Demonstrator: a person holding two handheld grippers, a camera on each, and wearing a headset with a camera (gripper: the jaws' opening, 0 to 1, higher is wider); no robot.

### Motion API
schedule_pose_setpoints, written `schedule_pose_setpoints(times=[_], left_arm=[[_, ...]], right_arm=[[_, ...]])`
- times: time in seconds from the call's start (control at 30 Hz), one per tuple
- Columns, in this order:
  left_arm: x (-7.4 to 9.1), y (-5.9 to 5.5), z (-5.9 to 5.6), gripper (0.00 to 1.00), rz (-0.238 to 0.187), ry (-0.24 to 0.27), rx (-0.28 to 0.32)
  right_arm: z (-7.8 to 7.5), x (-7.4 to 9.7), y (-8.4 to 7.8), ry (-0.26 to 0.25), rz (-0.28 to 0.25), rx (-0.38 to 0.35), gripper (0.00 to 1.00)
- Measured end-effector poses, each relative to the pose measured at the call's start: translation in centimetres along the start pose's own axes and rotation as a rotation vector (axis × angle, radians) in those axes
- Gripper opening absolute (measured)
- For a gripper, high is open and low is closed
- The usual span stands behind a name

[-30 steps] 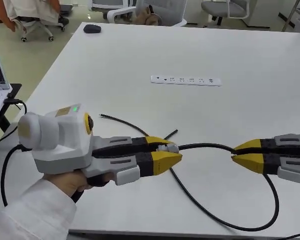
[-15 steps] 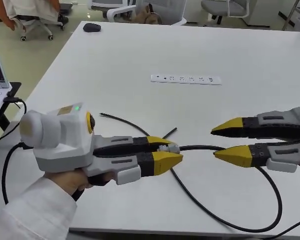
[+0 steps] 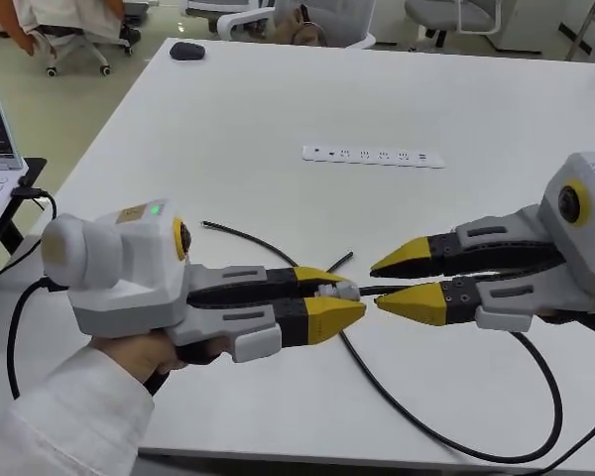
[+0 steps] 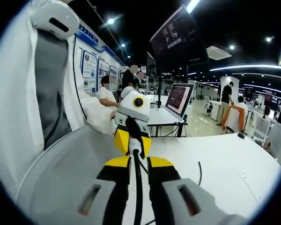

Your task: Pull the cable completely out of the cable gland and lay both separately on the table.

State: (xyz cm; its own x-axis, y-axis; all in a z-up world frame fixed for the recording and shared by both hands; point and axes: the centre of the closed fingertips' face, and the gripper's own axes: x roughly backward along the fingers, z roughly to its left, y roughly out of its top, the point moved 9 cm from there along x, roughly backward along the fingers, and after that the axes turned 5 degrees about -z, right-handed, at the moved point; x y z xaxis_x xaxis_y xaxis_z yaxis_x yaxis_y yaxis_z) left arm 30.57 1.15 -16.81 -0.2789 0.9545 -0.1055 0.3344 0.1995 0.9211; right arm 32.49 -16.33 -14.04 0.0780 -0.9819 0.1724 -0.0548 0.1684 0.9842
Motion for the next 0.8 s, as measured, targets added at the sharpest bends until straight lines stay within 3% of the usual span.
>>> schedule_pose_setpoints(times=[0.07, 0.8], left_arm=[[0.02, 0.01, 0.03, 0.17, -0.001, 0.002, 0.001], [-0.10, -0.23, -0.02, 0.17, 0.015, -0.004, -0.001]], right_arm=[[0.04, -0.01, -0.05, 0.005, -0.002, -0.001, 0.05], [0.40, 0.15, -0.67, 0.009, -0.018, -0.032, 0.03]])
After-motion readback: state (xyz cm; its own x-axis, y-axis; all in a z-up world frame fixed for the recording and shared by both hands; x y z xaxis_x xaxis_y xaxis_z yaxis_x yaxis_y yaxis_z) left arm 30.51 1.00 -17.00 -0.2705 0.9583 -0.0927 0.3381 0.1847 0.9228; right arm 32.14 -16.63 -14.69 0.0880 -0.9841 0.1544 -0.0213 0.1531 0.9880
